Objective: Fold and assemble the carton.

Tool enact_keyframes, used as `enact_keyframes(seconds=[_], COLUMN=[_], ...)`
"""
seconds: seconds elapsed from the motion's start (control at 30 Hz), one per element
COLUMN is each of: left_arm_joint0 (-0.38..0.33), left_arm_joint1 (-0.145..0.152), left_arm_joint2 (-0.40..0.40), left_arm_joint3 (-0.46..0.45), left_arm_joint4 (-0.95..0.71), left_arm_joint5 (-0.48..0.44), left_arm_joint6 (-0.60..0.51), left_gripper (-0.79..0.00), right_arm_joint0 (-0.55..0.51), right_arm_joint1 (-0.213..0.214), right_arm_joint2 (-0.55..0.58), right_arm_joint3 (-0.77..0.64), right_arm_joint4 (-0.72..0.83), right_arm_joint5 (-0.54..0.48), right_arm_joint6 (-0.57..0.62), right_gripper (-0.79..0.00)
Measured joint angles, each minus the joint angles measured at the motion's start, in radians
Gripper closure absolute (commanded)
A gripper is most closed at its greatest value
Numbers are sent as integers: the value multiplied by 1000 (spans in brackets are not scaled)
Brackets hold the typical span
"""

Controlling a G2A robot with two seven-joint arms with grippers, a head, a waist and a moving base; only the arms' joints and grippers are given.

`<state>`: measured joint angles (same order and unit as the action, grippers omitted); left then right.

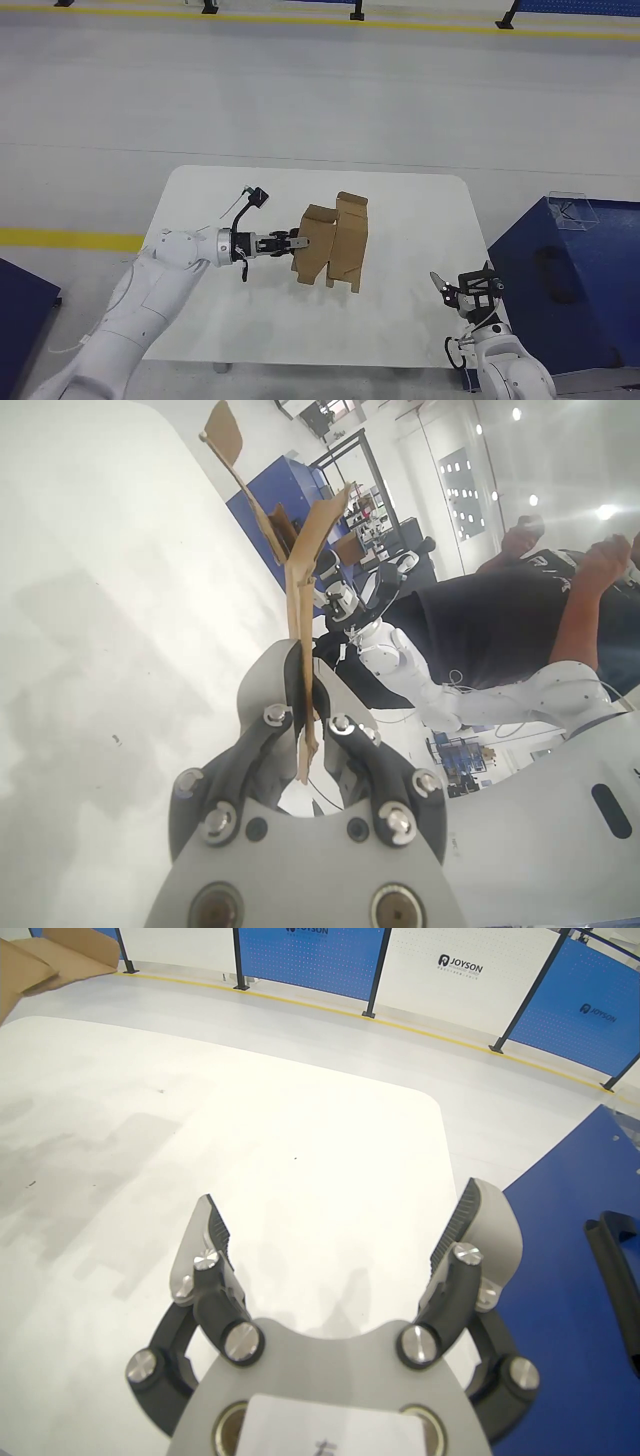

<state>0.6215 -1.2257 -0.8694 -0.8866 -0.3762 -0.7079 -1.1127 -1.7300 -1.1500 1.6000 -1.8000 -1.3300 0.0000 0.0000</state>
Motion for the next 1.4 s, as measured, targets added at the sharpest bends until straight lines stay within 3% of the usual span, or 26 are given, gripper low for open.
enact_keyframes(seconds=[0.27,0.33,0.43,0.57,0.67,0.77,0.9,1.13,1.17,1.2,1.23,1.3,1.33,1.4], left_arm_joint0=[0,0,28,70,97,122,145,171,175,177,179,179,181,187], left_arm_joint1=[0,0,1,10,17,23,24,21,20,20,20,20,20,20], left_arm_joint2=[0,0,-14,-46,-65,-78,-84,-83,-82,-81,-79,-73,-72,-72], left_arm_joint3=[0,0,-35,-98,-140,-175,-192,-206,-209,-210,-210,-214,-218,-229], left_arm_joint4=[0,0,-47,-128,-168,-197,-211,-223,-228,-226,-220,-207,-205,-201], left_arm_joint5=[0,0,17,14,18,33,44,69,68,68,71,80,77,73], left_arm_joint6=[0,0,14,-11,-19,-33,-30,-19,-26,-31,-37,-54,-62,-72], left_gripper=[0,0,0,0,0,0,0,0,0,0,0,0,0,0], right_arm_joint0=[0,-1,33,140,272,418,556,588,588,591,595,598,599,601], right_arm_joint1=[0,0,5,23,38,45,42,44,44,45,45,43,43,43], right_arm_joint2=[-1,-2,44,108,117,48,-51,-87,-90,-97,-108,-138,-151,-163], right_arm_joint3=[-2,-28,-93,-109,-47,53,163,192,189,189,188,182,182,186], right_arm_joint4=[3,44,258,654,976,1172,1337,1469,1480,1480,1470,1451,1452,1461], right_arm_joint5=[-3,-44,-173,-321,-308,-261,-261,-333,-326,-313,-297,-277,-273,-271], right_arm_joint6=[2,40,250,653,976,1211,1358,1343,1335,1327,1316,1288,1282,1279], right_gripper=[-785,-785,-785,-785,-785,-785,-785,-785,-699,-372,-274,-182,-43,0])
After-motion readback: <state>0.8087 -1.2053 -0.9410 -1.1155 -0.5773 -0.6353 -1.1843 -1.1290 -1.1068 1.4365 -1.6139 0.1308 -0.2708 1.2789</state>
